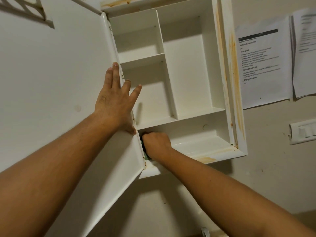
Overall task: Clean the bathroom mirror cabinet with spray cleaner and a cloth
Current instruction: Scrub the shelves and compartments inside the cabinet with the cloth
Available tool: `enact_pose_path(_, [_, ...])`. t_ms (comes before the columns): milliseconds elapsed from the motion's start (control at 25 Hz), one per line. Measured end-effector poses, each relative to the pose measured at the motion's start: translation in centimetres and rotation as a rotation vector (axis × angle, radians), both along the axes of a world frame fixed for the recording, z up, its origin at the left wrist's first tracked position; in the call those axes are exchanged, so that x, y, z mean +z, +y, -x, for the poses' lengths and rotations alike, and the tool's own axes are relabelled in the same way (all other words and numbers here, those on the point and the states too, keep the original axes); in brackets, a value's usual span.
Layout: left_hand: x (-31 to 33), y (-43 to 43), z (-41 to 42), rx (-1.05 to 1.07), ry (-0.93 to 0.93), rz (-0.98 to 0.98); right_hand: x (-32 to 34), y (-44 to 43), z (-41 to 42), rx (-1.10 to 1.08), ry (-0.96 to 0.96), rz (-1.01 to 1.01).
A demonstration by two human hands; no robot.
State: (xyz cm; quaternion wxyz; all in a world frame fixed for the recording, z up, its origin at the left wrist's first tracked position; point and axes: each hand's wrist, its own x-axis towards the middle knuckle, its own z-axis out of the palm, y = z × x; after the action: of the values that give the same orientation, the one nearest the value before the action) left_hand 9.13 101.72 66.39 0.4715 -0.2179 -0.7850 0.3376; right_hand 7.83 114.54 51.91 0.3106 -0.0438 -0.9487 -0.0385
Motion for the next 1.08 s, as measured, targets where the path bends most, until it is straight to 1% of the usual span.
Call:
enact_pose_path(80, [0.1,0.1,-0.4,0.006,-0.01,0.004,0.4,0.3,-0.5,-0.031,-0.041,-0.103])
enact_pose_path(120, [0.1,0.0,-0.4,0.006,-0.01,0.004,0.3,0.8,-0.8,-0.047,-0.034,-0.108])
enact_pose_path(240, [0.1,0.0,-0.3,0.004,-0.006,0.003,-0.7,4.3,-3.5,-0.157,0.023,0.021])
enact_pose_path(320, [0.1,0.1,-0.3,-0.003,-0.008,0.003,-1.0,7.3,-6.0,-0.273,0.093,0.062])
enact_pose_path(400, [0.2,0.1,-0.3,-0.012,-0.012,0.001,-1.0,9.5,-8.3,-0.38,0.182,0.12])
enact_pose_path(480, [0.1,0.1,-0.1,-0.008,-0.008,0.004,-1.2,10.3,-9.7,-0.399,0.313,0.252])
enact_pose_path(560, [0.1,0.1,-0.1,0.001,-0.008,0.009,-1.9,9.1,-9.6,-0.334,0.419,0.391])
enact_pose_path(640, [0.0,0.2,-0.1,0.006,-0.006,0.012,-2.1,6.5,-7.8,-0.167,0.496,0.536])
enact_pose_path(720, [0.0,0.1,-0.1,0.008,0.003,0.007,-1.6,3.1,-5.1,0.007,0.494,0.677])
enact_pose_path(800, [0.0,0.1,-0.2,-0.002,-0.001,0.009,-1.2,0.3,-2.4,0.065,0.448,0.734])
enact_pose_path(840, [-0.1,0.1,-0.2,-0.006,-0.004,0.01,-1.2,-0.6,-1.3,0.064,0.442,0.703])
enact_pose_path(920, [-0.1,0.1,0.0,-0.001,0.01,0.012,-1.6,-1.0,0.4,0.074,0.403,0.571])
enact_pose_path(1080, [0.0,0.2,0.1,0.007,0.015,0.013,-0.5,0.6,1.2,0.159,0.248,0.18])
